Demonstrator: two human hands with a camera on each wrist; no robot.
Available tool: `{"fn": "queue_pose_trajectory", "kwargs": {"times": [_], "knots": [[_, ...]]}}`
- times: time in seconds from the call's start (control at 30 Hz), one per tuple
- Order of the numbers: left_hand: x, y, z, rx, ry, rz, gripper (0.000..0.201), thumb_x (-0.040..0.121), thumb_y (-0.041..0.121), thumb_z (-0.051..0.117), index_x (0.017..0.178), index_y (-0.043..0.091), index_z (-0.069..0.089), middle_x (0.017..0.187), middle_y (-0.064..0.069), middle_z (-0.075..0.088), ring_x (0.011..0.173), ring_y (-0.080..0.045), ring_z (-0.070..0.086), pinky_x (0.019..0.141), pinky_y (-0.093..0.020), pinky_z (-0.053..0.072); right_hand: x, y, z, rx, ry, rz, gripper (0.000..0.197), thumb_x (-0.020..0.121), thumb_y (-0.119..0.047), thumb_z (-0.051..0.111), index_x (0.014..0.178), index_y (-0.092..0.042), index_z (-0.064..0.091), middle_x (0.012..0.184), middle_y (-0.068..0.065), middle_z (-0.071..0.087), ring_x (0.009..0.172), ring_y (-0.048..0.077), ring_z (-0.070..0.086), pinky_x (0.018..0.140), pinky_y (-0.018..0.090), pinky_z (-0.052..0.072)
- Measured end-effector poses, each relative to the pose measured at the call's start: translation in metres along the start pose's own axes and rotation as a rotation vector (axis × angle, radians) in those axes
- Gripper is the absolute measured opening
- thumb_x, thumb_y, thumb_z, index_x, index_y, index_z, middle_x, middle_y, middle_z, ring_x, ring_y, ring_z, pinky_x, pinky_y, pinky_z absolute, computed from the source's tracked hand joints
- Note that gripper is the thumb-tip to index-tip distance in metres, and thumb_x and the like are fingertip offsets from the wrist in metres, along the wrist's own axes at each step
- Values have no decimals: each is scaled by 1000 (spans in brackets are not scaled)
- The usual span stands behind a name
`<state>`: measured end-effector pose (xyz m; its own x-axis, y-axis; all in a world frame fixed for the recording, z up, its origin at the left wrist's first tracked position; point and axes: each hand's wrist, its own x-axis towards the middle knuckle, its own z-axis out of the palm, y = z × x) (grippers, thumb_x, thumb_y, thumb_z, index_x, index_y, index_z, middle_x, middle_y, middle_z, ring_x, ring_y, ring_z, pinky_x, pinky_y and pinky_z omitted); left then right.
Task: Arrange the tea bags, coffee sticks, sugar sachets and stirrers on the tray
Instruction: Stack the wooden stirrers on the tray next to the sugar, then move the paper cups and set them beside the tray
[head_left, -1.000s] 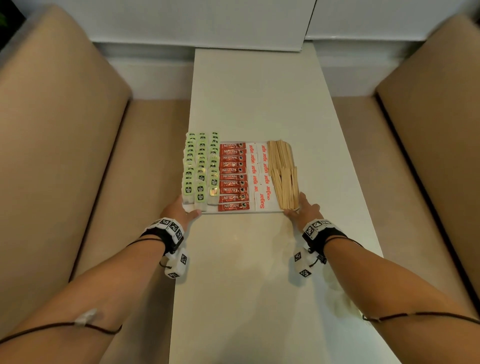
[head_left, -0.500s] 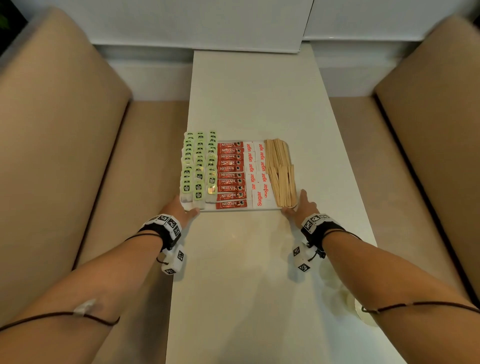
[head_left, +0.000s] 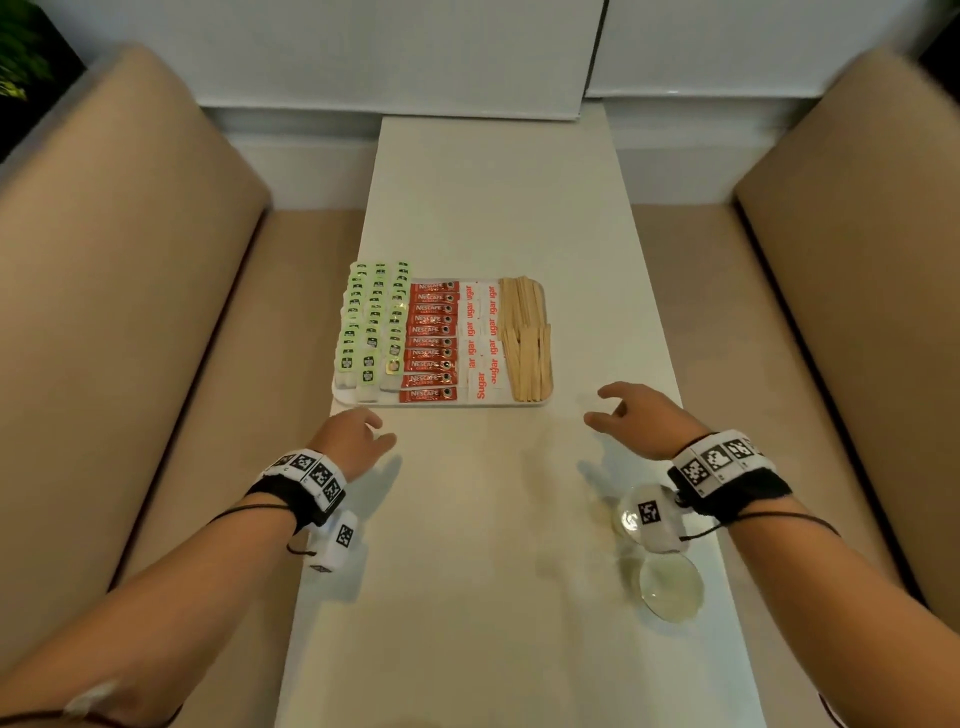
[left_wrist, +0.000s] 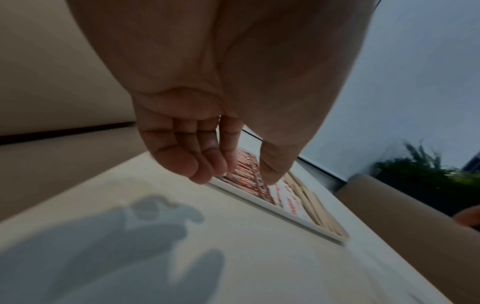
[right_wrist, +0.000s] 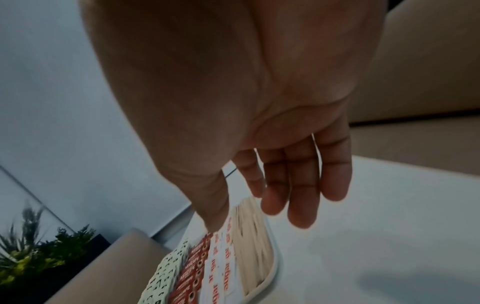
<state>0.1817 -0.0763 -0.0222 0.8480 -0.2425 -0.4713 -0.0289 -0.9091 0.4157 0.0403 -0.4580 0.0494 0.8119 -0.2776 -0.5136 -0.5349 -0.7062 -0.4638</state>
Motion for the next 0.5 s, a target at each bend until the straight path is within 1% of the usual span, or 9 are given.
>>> {"fn": "queue_pose_trajectory", "kwargs": {"times": [0.07, 0.17, 0.23, 0.33, 0.4, 0.5], "knots": [[-18, 19, 13, -34, -40, 72, 33, 90, 41, 69, 115, 21, 62, 94, 6, 64, 85, -11, 61, 78, -26, 44, -15, 18, -12, -20, 6, -17, 57, 94, -51, 62, 142, -23, 50, 94, -7, 62, 84, 7, 58, 81, 27, 43], [-37, 48, 37, -70, -102, 149, 31, 89, 39, 71, 114, 23, 64, 96, 5, 66, 84, -10, 62, 78, -26, 46, -31, 46, -18, -68, -19, -17, 55, 94, -52, 62, 141, -26, 51, 94, -9, 63, 83, 3, 57, 77, 25, 42], [-46, 69, 54, -97, -139, 174, 30, 89, 38, 71, 113, 23, 64, 96, 5, 66, 84, -10, 62, 79, -26, 47, -39, 64, -16, -82, -53, -6, 53, 94, -52, 62, 141, -28, 52, 99, -8, 63, 88, 6, 59, 79, 25, 43], [-56, 99, 79, -105, -177, 210, 29, 90, 39, 71, 114, 24, 63, 96, 6, 66, 85, -10, 61, 80, -26, 46, -48, 86, -8, -106, -101, 0, 49, 95, -49, 62, 138, -29, 55, 109, -6, 61, 99, 13, 59, 89, 27, 44], [-62, 118, 96, -105, -200, 241, 30, 90, 39, 70, 115, 25, 62, 96, 7, 66, 85, -9, 61, 81, -26, 47, -49, 100, 0, -123, -132, 0, 45, 95, -47, 63, 136, -29, 58, 111, -4, 62, 100, 13, 57, 93, 27, 45], [-73, 145, 120, -109, -212, 289, 32, 90, 40, 70, 117, 25, 61, 98, 8, 66, 83, -10, 60, 82, -27, 48, -49, 117, 14, -182, -176, -10, 39, 96, -46, 63, 130, -27, 64, 119, 0, 66, 96, 11, 56, 91, 29, 47]]}}
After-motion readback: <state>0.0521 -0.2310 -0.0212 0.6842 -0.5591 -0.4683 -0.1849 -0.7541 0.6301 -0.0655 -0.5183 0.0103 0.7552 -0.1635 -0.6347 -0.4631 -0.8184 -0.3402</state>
